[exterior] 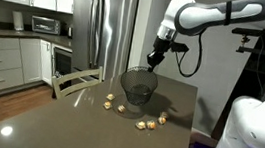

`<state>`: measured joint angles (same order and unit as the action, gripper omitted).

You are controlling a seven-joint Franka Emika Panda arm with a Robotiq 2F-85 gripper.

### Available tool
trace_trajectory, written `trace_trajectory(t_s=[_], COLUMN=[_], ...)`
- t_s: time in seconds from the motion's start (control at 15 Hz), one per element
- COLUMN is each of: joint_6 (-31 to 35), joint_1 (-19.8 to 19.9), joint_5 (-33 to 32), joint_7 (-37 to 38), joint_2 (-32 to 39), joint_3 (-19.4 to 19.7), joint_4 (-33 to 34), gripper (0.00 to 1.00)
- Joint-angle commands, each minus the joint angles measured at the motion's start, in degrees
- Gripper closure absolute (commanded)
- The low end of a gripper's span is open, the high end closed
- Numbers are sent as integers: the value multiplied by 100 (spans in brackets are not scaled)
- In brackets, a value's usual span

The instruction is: Empty the basket onto the counter

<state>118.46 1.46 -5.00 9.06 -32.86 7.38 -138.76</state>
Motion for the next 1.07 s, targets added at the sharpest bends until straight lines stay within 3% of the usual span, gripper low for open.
trace_trajectory(t_s=[0.0, 0.47, 1.0], joint_6=[376, 820, 978], joint_1=[142, 453, 541], joint_5=[378, 367, 643], joint_7=[-520, -699, -797], joint_2=[142, 515, 837], joint_3=[160, 337, 576], joint_4=[6, 47, 125], gripper=[99, 99, 99])
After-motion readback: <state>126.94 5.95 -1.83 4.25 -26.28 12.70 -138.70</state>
